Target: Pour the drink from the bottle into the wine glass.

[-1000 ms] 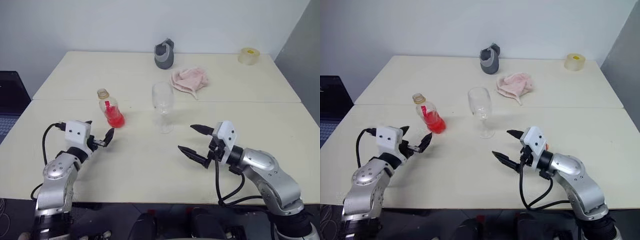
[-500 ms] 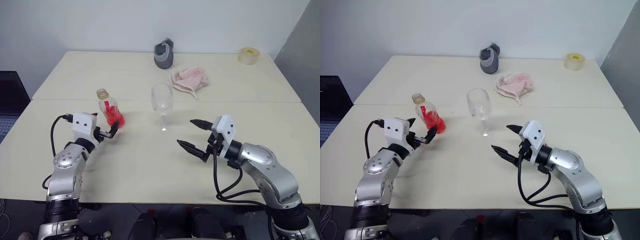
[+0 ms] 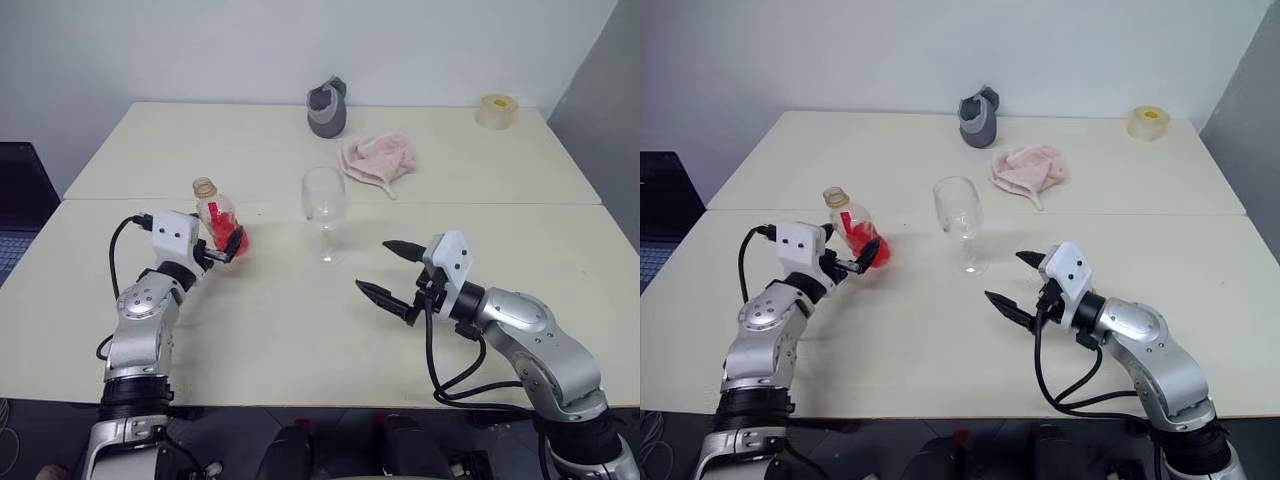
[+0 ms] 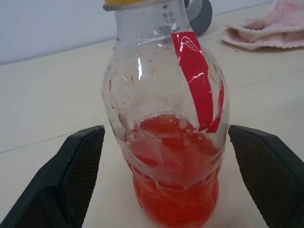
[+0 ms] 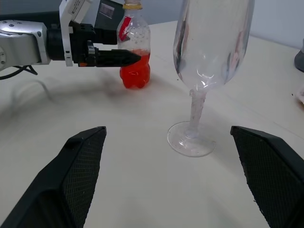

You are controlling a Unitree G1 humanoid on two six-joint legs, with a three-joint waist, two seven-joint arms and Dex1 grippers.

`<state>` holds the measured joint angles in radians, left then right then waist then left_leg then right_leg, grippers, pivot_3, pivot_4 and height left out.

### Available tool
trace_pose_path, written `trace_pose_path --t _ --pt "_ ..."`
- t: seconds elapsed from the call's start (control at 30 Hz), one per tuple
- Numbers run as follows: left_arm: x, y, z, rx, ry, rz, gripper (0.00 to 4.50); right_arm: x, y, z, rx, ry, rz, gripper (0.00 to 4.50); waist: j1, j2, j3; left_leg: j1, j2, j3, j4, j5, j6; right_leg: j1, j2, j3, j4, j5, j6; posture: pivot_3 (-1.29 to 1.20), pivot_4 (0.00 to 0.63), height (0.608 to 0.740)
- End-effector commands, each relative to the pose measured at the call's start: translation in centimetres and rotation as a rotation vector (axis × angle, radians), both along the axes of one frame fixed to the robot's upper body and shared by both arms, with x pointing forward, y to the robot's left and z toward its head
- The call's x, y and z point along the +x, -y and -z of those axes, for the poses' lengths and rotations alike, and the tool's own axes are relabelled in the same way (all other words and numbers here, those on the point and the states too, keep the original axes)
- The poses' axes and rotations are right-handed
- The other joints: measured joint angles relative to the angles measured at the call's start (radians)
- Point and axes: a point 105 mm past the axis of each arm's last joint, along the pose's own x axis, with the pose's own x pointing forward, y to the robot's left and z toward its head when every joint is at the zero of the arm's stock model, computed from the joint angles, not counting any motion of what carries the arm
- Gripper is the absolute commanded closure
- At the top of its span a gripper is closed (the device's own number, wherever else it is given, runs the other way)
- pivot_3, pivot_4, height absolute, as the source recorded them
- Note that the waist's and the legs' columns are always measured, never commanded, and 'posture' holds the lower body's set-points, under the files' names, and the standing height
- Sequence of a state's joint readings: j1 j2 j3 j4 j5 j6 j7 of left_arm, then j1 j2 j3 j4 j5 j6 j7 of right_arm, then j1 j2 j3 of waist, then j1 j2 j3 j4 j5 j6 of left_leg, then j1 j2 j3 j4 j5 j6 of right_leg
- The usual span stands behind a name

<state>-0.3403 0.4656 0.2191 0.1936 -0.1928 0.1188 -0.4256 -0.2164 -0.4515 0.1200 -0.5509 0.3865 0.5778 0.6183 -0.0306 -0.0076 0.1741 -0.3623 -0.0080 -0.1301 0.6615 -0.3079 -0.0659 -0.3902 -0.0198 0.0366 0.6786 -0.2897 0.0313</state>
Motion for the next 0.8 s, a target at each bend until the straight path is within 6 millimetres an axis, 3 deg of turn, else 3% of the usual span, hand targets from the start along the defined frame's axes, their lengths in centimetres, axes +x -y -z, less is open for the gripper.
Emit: trace_pose_path --t 0.03,0.23,0.63,0.73,0.8 --pt "0.7 0.0 -0.9 0.021 0.043 0.004 0.0 -1.3 -0.5 -1.6 0.031 0.048 -0.075 0.02 0.001 0.0 0.0 0.0 0.0 0.0 0.0 0.0 0.0 0.0 0.0 0.0 0.0 0.0 0.0 0.0 0.15 0.74" --pt "1.8 -0.4 -0.7 0.026 0.054 -0.009 0.0 -2.3 -0.9 -2.1 0.044 0.045 -0.155 0.02 0.0 0.0 0.0 0.0 0.0 0.0 0.0 0.0 0.0 0.0 0.0 -0.001 0.0 0.0 0.0 0.0 0.15 0.74" --pt "3.5 0.3 0.4 0.017 0.044 0.014 0.0 -0.9 -0.3 -1.8 0.03 0.054 -0.077 0.02 0.0 -0.001 0.0 0.0 -0.001 0.0 0.001 0.0 0.0 0.0 0.0 -0.002 0.0 0.0 0.0 0.0 0.15 0.74" --pt "3.8 0.3 0.1 0.003 0.055 0.018 0.6 -0.9 -0.2 -1.8 0.028 0.055 -0.066 0.0 0.0 -0.002 0.001 -0.001 -0.001 0.0 0.001 0.0 0.0 0.0 0.0 -0.002 0.0 0.0 0.0 0.0 0.15 0.74" --pt "3.9 0.3 0.1 0.001 0.057 0.022 1.25 -0.8 -0.1 -1.8 0.029 0.056 -0.06 0.0 0.0 -0.002 0.001 -0.001 -0.001 0.0 0.001 0.0 0.0 0.0 0.0 -0.002 0.0 0.0 0.0 0.0 0.15 0.74"
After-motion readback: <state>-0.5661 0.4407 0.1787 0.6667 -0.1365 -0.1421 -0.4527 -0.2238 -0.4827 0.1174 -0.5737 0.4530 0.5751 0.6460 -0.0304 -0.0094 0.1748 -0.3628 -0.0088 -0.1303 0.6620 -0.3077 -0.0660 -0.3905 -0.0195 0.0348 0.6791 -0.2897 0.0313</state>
